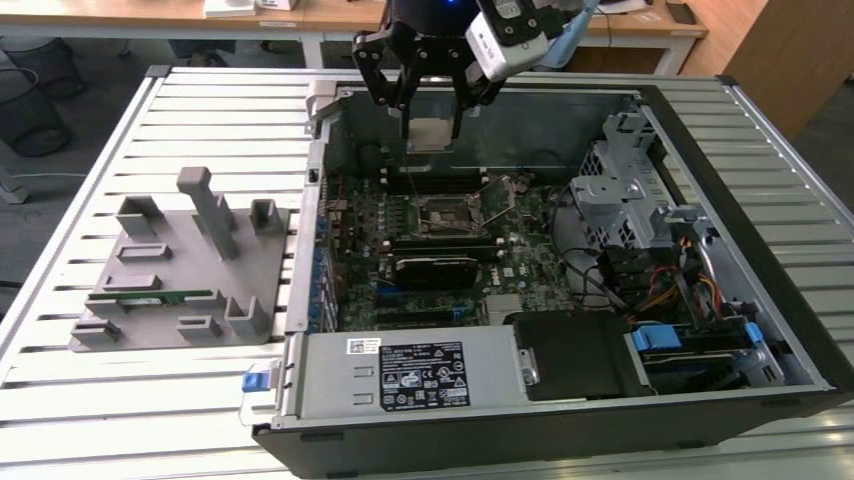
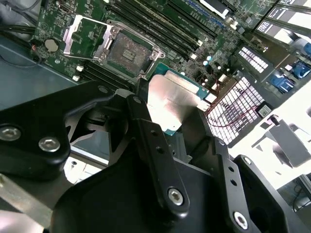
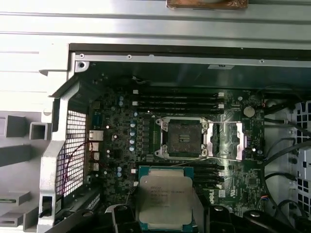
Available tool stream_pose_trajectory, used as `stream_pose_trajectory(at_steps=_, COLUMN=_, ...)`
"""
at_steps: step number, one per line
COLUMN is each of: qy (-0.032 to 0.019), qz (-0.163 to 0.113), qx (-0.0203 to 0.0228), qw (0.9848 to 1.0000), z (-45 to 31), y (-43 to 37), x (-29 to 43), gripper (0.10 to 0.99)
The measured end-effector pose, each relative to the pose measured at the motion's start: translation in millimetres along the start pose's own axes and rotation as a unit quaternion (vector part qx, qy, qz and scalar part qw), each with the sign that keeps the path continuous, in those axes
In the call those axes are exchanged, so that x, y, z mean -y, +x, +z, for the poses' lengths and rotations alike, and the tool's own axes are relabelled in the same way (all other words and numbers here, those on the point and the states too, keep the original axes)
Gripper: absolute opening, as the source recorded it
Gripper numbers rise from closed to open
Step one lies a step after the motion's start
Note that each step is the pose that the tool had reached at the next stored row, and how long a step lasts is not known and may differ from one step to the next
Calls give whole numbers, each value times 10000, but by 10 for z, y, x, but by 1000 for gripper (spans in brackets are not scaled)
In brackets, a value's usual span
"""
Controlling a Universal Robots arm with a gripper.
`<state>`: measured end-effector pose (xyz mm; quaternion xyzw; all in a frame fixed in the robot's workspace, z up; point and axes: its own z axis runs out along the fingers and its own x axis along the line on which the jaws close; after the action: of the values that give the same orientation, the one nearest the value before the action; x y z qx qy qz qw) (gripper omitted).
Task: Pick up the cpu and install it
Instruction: 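Place the cpu into insertion slot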
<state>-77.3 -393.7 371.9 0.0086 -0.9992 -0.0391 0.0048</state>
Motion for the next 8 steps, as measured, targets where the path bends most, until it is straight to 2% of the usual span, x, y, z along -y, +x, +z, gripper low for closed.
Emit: stream_pose_trajectory(at_steps=8, qy=13, qz=41, qx=6, qw=10000, z=0, y=-54, x=1, gripper=525)
